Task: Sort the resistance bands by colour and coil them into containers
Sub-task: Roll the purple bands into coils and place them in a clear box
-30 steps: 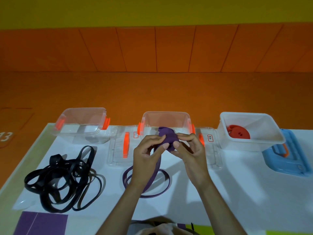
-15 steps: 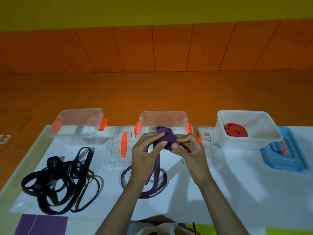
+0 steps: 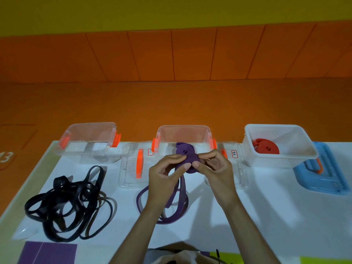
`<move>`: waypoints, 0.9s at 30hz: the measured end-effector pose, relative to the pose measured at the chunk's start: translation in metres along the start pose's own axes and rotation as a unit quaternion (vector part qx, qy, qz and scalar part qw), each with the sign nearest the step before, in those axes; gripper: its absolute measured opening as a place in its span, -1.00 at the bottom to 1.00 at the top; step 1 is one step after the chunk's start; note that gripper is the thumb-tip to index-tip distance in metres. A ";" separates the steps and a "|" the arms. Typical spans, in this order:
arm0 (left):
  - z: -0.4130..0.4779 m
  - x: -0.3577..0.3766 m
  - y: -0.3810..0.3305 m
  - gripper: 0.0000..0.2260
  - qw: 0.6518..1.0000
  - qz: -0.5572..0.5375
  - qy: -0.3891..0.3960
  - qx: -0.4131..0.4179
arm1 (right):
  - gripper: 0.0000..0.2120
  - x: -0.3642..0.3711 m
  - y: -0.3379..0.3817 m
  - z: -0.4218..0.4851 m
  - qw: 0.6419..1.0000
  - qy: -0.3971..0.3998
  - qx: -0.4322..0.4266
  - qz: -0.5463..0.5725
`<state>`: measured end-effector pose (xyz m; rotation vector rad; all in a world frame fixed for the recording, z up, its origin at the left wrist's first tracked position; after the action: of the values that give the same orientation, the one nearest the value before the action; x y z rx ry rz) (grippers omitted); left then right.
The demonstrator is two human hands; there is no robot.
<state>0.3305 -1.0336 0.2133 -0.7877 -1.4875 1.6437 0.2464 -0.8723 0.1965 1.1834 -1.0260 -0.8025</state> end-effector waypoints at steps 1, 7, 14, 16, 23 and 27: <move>0.000 0.001 0.000 -0.75 1.000 0.012 0.005 0.005 | -0.79 0.000 -0.001 -0.001 1.000 -0.003 -0.001 0.007; 0.006 -0.001 -0.005 -0.70 0.998 0.038 0.036 0.028 | -0.78 0.005 0.001 -0.001 1.000 0.010 -0.004 0.025; 0.006 -0.004 -0.005 -0.77 0.999 0.017 0.005 0.026 | -0.72 0.008 0.000 0.000 0.998 0.005 -0.013 0.061; 0.008 -0.007 -0.005 -0.75 0.999 0.028 0.017 0.028 | -0.78 0.010 -0.001 0.000 0.998 0.023 -0.014 0.056; 0.005 -0.009 0.000 -0.73 1.000 0.005 -0.006 0.025 | -0.76 0.007 0.000 0.005 1.000 -0.003 -0.020 0.016; 0.011 -0.012 0.001 -0.70 1.000 0.020 0.011 0.020 | -0.78 0.013 -0.005 0.004 0.998 0.019 -0.018 0.053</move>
<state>0.3269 -1.0493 0.2131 -0.8162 -1.4285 1.6835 0.2476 -0.8869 0.1949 1.1002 -1.0294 -0.7110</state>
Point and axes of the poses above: each hand's wrist, its own z-axis towards the middle knuckle, its own x-axis out of the palm, y = z × x, the point moved 7 cm from there along z, towards the middle knuckle, and after that the axes turned 1 degree about -x, right-handed, at the moved point
